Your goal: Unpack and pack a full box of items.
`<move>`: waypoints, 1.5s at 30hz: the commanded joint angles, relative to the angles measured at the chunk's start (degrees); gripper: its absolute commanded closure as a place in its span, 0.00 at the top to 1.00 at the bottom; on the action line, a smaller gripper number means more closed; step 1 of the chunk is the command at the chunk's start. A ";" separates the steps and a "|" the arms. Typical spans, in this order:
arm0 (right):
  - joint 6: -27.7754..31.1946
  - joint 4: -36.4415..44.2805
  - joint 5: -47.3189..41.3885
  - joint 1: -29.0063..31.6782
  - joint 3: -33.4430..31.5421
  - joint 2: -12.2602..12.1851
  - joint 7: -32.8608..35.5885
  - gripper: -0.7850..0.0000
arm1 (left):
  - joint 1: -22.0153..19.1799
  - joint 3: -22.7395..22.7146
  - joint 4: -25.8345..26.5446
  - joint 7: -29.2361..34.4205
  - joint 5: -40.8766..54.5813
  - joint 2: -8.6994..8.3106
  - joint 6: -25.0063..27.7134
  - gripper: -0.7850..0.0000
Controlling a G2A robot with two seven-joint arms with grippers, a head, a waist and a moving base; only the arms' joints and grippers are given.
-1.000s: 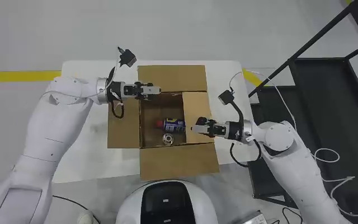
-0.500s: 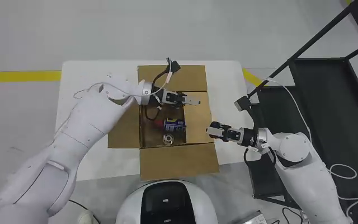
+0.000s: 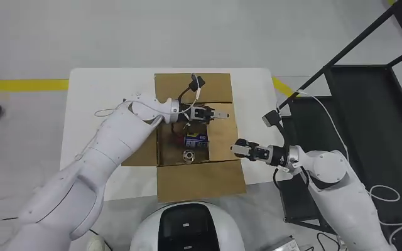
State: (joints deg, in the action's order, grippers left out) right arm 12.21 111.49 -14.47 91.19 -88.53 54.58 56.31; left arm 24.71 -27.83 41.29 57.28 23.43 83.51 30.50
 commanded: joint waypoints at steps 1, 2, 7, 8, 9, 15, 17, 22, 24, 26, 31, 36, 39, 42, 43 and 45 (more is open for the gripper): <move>-0.10 0.10 -0.06 -0.47 0.86 0.03 0.36 1.00 | -0.08 0.03 -1.26 -0.44 -2.35 0.06 1.15 1.00; -0.12 0.08 -0.07 -0.66 1.16 0.05 0.46 1.00 | 0.00 -0.04 -1.50 -0.54 -2.76 0.05 1.40 1.00; -0.27 -0.35 -0.02 -2.64 4.00 0.23 0.93 1.00 | 0.37 -0.98 -2.12 -1.30 -6.16 -0.44 2.41 1.00; -0.28 -0.42 0.02 -2.95 4.41 0.26 1.03 1.00 | 0.59 -1.06 -2.10 -1.36 -6.34 -0.46 2.29 1.00; -0.34 -0.57 0.03 -3.42 4.98 0.29 1.20 1.00 | 0.93 -1.14 -2.01 -1.19 -6.39 -0.46 1.89 1.00; -0.98 -0.49 0.50 -5.67 7.97 0.50 1.81 1.00 | 1.71 -1.10 -2.60 -2.39 -7.13 0.52 0.57 1.00; -1.50 -0.13 0.72 -6.27 9.30 0.56 2.63 1.00 | 1.73 -1.68 -2.78 -3.22 -5.67 1.02 1.29 1.00; -2.29 0.46 0.74 -7.66 11.71 0.71 3.63 1.00 | 0.93 -3.87 -1.51 1.12 0.71 1.88 4.44 1.00; -1.96 0.23 -0.11 -8.06 12.04 0.76 3.78 1.00 | 0.58 -4.50 -1.46 2.22 2.64 2.21 4.08 1.00; -2.07 0.25 0.17 -8.44 12.13 0.73 4.03 1.00 | 0.17 -4.74 -1.54 2.45 3.13 2.55 4.33 1.00; -2.86 2.92 0.77 -7.54 11.59 0.43 5.41 1.00 | -0.23 -5.31 -1.80 4.04 7.68 4.09 3.69 1.00; -6.56 4.88 5.29 -5.43 9.40 -0.21 5.98 1.00 | -0.26 -5.87 -3.13 7.07 13.42 5.86 3.85 1.00; -9.06 5.16 8.27 -3.81 6.44 -0.68 5.00 1.00 | -0.30 -6.08 -4.33 9.20 15.17 6.66 4.70 1.00; -11.49 5.27 11.12 -2.90 3.79 -1.05 3.70 1.00 | -0.27 -6.30 -4.87 10.39 15.73 7.19 5.11 1.00; -12.39 5.42 11.98 -2.61 3.17 -1.14 3.35 1.00 | -0.40 -6.65 -5.30 10.17 15.83 7.23 5.18 1.00; -12.81 5.80 11.83 -1.58 1.96 -1.25 2.69 1.00 | -1.09 -7.42 -6.43 10.36 15.45 7.09 5.15 1.00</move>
State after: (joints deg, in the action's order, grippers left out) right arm -0.54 117.16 -2.31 89.09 -86.02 53.36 59.28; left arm 24.02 -34.87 35.50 67.55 39.23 90.72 35.69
